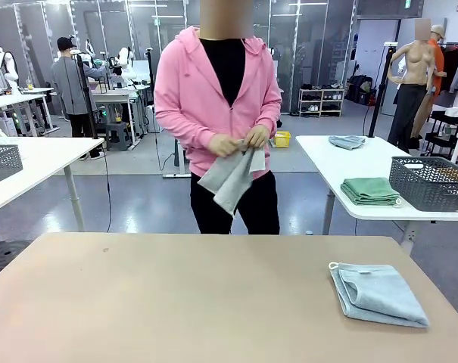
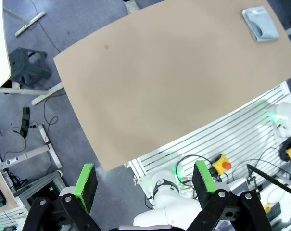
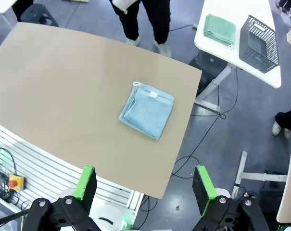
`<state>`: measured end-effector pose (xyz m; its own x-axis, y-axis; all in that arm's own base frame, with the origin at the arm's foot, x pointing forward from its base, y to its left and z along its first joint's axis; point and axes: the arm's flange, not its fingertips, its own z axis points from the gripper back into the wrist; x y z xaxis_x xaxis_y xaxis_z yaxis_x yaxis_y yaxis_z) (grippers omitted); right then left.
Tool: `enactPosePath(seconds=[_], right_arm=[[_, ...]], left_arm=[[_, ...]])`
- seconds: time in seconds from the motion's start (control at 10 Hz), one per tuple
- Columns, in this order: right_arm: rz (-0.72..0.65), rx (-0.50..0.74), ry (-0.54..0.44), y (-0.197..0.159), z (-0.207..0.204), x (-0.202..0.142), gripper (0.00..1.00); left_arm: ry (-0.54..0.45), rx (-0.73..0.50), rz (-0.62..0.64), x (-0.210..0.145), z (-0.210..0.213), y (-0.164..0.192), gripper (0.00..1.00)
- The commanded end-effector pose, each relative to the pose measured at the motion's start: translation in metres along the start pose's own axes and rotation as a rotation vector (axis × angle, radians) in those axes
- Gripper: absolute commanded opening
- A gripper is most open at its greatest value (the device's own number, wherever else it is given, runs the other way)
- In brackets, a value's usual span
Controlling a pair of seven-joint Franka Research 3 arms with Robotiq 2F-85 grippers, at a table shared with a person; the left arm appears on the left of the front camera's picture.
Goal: Fold the towels and place them in the basket.
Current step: When a person lays out a Towel with hook on the table, fold it in half twice.
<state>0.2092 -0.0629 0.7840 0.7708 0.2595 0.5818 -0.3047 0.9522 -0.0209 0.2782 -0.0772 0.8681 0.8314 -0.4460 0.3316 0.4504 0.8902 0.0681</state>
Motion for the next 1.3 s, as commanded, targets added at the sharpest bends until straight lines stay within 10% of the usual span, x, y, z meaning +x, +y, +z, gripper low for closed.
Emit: enactPosePath(seconds=[0.0,1.2], right_arm=[[-0.010,-0.013,0.002,-0.0011,0.0011,-0.0001,1.00],[-0.010,-0.013,0.002,-0.0011,0.0011,-0.0001,1.00]], left_arm=[[0.001,0.000,-0.010,-0.0044,0.0003,0.0002,1.00],[0.001,0.000,-0.010,-0.0044,0.0003,0.0002,1.00]])
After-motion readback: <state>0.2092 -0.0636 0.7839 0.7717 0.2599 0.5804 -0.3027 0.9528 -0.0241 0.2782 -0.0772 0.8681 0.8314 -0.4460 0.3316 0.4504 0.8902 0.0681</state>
